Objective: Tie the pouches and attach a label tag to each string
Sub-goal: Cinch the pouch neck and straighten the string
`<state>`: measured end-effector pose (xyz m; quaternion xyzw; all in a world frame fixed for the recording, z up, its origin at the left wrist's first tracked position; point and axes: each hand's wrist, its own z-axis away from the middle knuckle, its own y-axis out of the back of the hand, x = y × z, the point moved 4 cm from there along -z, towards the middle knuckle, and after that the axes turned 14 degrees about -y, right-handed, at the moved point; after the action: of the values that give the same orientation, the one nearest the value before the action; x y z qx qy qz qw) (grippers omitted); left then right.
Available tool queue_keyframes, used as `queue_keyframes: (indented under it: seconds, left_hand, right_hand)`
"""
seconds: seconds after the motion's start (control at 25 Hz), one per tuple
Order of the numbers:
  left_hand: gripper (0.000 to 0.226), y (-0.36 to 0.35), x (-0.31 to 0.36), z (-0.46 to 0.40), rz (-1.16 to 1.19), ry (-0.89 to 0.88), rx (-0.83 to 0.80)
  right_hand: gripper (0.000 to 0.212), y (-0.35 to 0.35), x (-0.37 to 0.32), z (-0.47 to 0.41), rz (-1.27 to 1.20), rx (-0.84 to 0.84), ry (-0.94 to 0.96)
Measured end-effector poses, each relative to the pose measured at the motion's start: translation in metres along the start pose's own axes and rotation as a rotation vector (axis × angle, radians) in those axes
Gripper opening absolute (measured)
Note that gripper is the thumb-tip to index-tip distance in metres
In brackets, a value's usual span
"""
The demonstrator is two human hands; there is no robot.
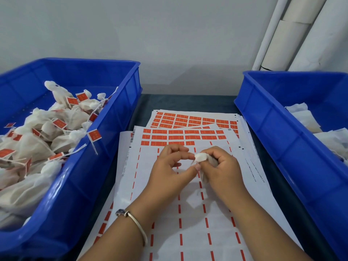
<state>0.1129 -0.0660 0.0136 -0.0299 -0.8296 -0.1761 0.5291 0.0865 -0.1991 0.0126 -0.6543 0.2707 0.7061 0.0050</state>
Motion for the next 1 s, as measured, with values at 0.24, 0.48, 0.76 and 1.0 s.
queue_keyframes:
  seconds: [0.24, 0.48, 0.76, 1.0]
  left_hand:
    - [0.011, 0.001, -0.006, -0.004, -0.023, 0.067, 0.049]
    - [0.019, 0.002, -0.012, -0.005, -0.095, 0.082, 0.083]
    - [0.031, 0.002, -0.007, -0.004, -0.198, -0.042, 0.091]
    - [0.04, 0.0, 0.002, 0.0, -0.296, -0.178, 0.033]
  right_hand:
    - [0.016, -0.002, 0.003, -0.002, 0.039, 0.005, -0.021]
    - [0.024, -0.015, 0.011, -0.001, -0.527, -0.392, -0.471]
    - [0.028, -0.015, 0.01, 0.0, -0.567, -0.471, -0.502]
    - [0.026, -0.012, 0.01, -0.003, -0.56, -0.408, -0.467]
